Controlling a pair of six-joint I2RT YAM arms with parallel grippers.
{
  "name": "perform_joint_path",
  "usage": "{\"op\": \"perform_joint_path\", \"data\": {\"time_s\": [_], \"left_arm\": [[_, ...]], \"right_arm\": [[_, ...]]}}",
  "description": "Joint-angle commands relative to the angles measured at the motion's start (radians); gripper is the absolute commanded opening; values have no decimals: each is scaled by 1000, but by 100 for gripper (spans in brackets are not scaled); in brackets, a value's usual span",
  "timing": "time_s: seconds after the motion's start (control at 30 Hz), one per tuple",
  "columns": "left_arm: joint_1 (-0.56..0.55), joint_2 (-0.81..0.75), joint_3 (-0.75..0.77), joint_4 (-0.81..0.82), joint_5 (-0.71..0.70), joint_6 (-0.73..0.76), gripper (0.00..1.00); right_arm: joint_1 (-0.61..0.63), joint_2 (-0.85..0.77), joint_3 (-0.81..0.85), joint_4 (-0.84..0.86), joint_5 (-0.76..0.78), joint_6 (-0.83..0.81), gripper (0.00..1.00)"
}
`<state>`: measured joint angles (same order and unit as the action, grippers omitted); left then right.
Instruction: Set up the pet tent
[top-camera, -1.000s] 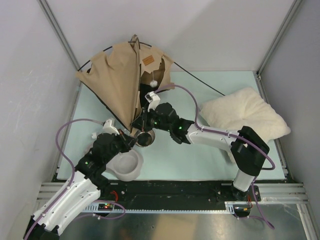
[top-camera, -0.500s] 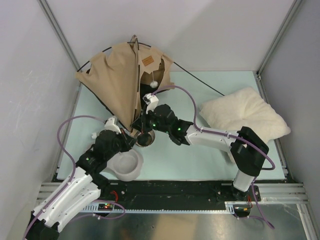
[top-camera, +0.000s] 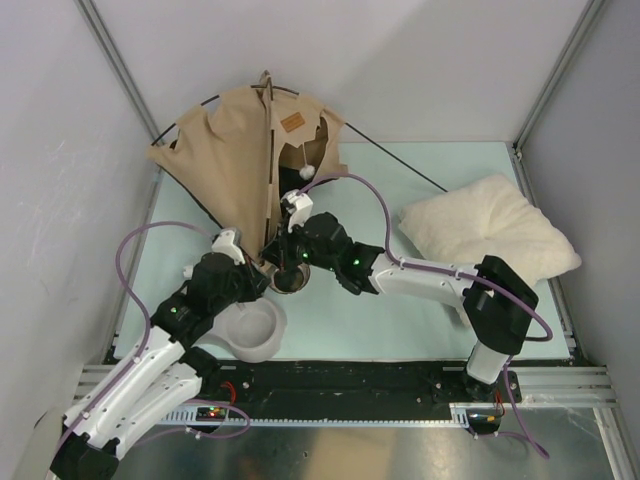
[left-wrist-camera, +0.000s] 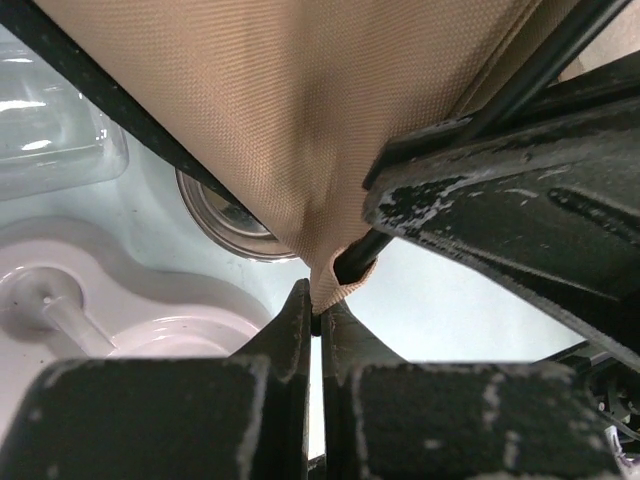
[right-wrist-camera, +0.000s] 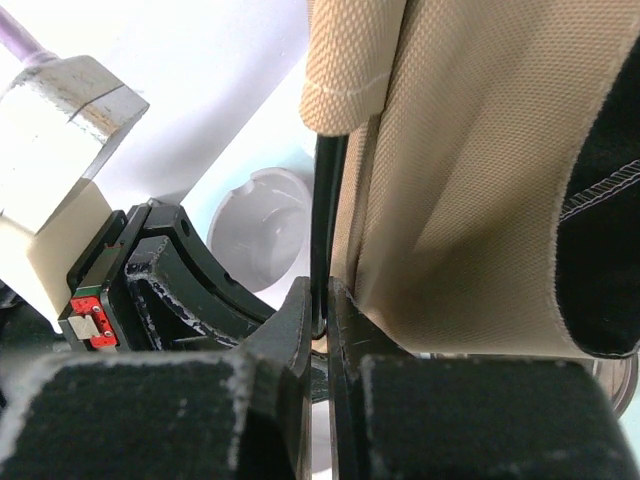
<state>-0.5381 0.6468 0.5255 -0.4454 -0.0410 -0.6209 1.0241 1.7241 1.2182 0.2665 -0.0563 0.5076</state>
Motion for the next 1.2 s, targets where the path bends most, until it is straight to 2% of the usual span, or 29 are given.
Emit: {"op": "perform_joint_path", "data": {"time_s": [0.0,0.53,0.7,0.87,1.0,1.07,1.17], "left_arm": [[-6,-2,56,-75,78,65,0],[-6,-49,84,-81,39,95,2],[-6,-60,88,-88,34,105,21],[-6,-65,117,-115,72,128,25],[-6,-81,163,-156,18,137,29],[-6,-98,195,-177,-45,140,36],[-6,-120,259,-192,-184,154,56]], "right_arm": [[-6,-14,46,39,124,-49,0],[10,-28,33,-53,119,-32,0],[5,-30,32,-64,128,-17,0],[7,-34,32,-73,129,-16,0],[7,-34,32,-75,124,-20,0],[7,-35,32,-81,121,-25,0],[6,-36,32,-106,113,-39,0]]}}
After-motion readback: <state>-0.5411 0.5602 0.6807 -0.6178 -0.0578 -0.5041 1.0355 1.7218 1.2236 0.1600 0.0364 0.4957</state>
